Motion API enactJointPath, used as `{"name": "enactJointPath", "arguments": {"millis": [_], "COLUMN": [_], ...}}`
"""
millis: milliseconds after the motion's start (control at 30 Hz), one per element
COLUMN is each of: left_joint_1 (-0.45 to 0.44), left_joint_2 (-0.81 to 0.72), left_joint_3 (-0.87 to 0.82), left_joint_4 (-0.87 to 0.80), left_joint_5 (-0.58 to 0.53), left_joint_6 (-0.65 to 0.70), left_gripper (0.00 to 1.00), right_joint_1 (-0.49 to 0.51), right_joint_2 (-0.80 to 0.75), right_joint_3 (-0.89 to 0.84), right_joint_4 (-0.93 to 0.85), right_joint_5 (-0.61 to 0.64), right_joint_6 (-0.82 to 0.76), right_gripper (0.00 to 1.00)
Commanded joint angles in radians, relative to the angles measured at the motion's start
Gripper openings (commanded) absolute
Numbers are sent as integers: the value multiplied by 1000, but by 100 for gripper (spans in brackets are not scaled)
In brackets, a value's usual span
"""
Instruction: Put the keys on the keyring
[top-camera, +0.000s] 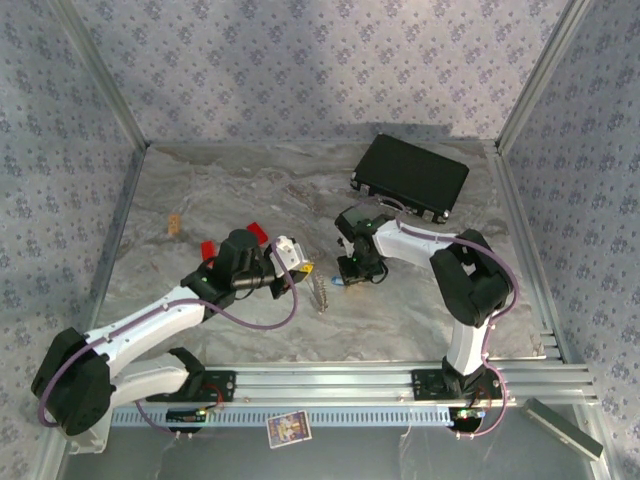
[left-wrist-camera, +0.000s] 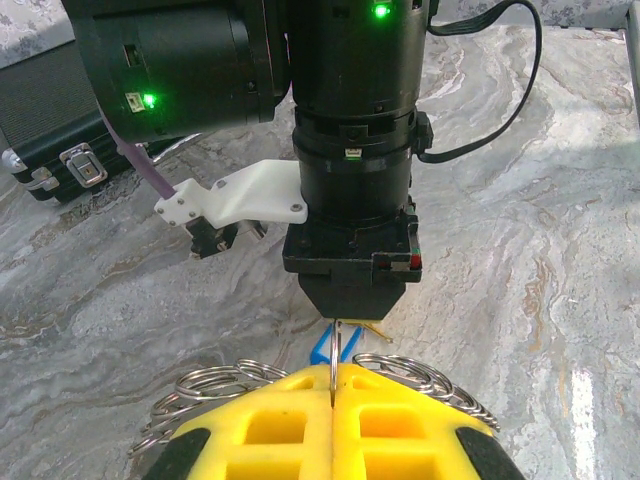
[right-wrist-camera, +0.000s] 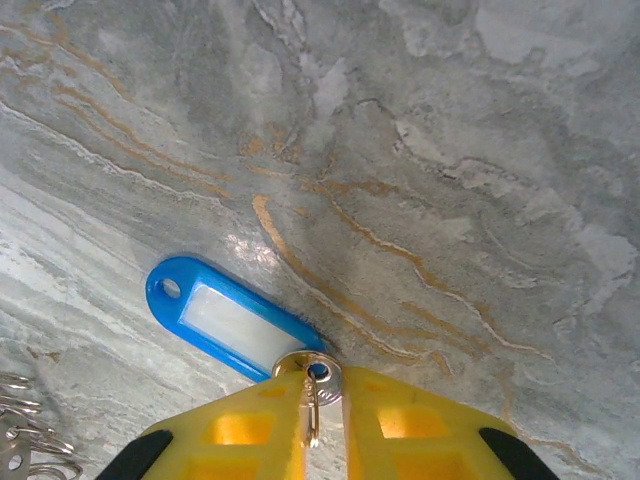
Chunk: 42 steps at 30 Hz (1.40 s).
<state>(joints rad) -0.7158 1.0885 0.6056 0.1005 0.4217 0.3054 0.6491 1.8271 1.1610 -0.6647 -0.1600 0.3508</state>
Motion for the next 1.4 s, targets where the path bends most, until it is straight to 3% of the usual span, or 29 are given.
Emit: {"name": "enactJointPath", "arguments": {"millis": [0,567,767,1367], "left_joint_1": [-8,-7,-8,-8], "left_joint_2": [-1,-7,-7,-9], "left_joint_3": [37,31,31,31], "left_joint_4": [16,13,13,11], "left_joint_5": [17,15,15,15], "left_joint_6": [15,19,20,21], "left_gripper": [0,0,0,0], "right_joint_1": [10,23,23,26], "right_joint_2": [-26,-18,-2,27], "right_joint_3": [22,65,66,75], "right_joint_4": [-44,-66,-71,-80], "right_joint_5": [30,51,48,46], "right_joint_6": [-7,-13,-14,-19], "right_gripper": [18,5,16,16]}}
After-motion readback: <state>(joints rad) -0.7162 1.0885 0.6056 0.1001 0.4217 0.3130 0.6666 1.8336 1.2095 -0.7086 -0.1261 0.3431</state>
